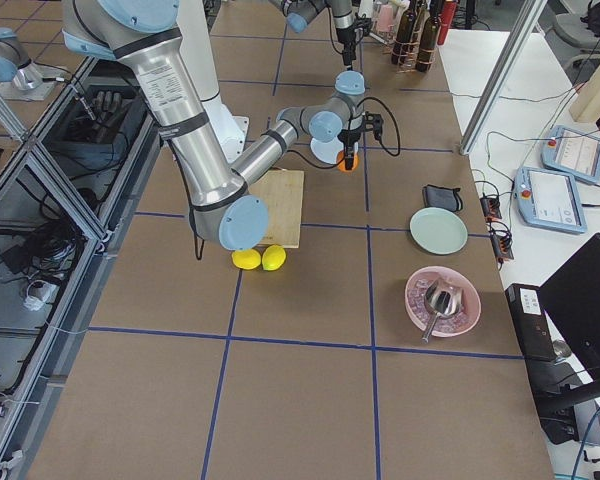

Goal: Pick orange to plate
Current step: 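Carry the orange with the right gripper over the white plate while the left arm withdraws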

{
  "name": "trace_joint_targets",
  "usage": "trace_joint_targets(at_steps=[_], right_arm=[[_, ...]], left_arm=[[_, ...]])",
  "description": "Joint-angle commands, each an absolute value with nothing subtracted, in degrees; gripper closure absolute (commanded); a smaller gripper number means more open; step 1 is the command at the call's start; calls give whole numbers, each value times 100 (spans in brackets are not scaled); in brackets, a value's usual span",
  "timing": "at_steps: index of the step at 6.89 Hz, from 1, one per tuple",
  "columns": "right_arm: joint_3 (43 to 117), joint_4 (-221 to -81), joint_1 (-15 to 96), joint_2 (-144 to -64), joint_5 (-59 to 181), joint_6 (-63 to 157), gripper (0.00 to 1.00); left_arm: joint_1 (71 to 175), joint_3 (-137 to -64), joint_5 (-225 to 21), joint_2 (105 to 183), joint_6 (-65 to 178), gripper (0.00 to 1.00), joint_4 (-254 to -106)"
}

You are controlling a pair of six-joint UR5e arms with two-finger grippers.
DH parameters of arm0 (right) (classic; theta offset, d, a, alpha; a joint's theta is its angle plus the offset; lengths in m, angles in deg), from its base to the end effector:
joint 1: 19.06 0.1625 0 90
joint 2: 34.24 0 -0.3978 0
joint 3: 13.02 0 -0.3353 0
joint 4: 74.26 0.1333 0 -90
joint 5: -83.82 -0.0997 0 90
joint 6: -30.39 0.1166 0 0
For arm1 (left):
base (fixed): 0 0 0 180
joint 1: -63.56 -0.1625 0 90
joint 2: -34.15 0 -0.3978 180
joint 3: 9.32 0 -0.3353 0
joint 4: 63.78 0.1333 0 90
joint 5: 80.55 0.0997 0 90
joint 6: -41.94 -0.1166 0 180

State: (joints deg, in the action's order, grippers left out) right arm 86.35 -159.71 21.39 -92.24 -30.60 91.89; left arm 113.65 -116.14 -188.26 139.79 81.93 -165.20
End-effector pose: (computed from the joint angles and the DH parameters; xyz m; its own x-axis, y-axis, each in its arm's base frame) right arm -0.4075 -0.4593 0.2805 0.6393 -0.0259 0.7685 -0.0679 0.9936 0.0900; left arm 0.2708 -0.4762 0.3766 0.7534 0.2369 -0.6134 0.0283 0.9203 0.3902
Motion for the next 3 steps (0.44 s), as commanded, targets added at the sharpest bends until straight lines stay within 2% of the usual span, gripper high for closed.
trace_joint_targets(at_steps=[1, 2, 3], right_arm=[[8368, -16031, 1621, -8744, -2588, 9429, 100], [7974, -16022, 1367, -8411, -2264, 9429, 100], [7631, -16013, 1234, -8129, -2113, 9429, 100]], left_arm=[[11638, -11681, -18813, 13141, 6786, 0, -16477], [11943, -11716, -18830, 12910, 6100, 0, -16477], [12677, -11620, -19083, 12890, 5797, 0, -16460]])
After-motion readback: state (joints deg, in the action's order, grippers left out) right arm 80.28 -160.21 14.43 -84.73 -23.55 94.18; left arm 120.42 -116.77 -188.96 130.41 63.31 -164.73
